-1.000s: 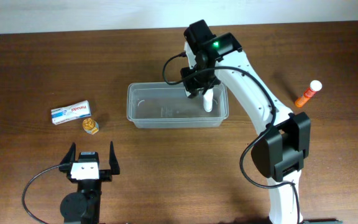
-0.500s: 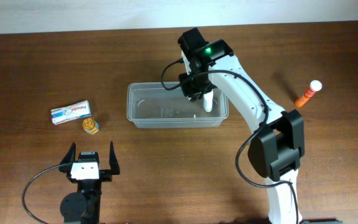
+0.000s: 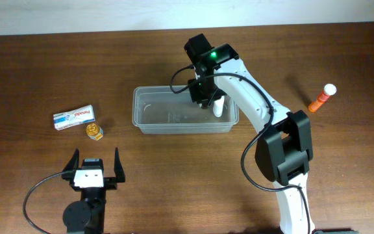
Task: Pack container
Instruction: 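Lower the brown bottle beside the spray bottle and open the gripper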
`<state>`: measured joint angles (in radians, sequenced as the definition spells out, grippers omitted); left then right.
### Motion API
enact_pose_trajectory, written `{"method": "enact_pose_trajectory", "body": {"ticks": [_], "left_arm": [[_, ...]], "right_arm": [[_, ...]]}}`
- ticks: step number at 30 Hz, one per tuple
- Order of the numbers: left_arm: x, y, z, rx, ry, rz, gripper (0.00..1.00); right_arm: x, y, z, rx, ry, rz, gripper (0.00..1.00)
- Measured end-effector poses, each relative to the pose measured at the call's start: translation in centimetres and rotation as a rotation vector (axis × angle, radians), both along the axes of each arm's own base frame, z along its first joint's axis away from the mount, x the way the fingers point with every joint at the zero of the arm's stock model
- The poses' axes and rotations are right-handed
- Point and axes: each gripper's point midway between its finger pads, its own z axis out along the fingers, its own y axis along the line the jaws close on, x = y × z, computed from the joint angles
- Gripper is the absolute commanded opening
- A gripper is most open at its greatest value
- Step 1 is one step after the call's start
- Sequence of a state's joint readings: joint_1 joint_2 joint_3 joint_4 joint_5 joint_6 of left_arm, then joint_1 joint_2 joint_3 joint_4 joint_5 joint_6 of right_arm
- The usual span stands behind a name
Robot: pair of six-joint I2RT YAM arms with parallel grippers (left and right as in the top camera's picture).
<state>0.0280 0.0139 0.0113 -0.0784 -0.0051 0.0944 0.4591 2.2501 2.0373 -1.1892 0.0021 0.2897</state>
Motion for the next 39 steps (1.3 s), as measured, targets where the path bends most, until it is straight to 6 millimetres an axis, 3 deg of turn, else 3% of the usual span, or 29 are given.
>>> {"method": "enact_pose_trajectory", "body": {"ticks": [17,20,39], "left_arm": [[0.0,0.0,0.0,0.0,0.0,0.0,0.99],[0.0,0.0,-0.01,0.0,0.0,0.0,0.99],[0.0,0.0,-0.01,0.0,0.0,0.0,0.99]], "right_arm": [[0.09,-0.73,-0.6,-0.029,-0.007,-0.09,0.27],[0.27,-0.72,-0.57,-0.028,-0.014,-0.1,0.33],[0.41,-0.91,-0.55,-0.037,-0.022,-0.108,0.33]]}}
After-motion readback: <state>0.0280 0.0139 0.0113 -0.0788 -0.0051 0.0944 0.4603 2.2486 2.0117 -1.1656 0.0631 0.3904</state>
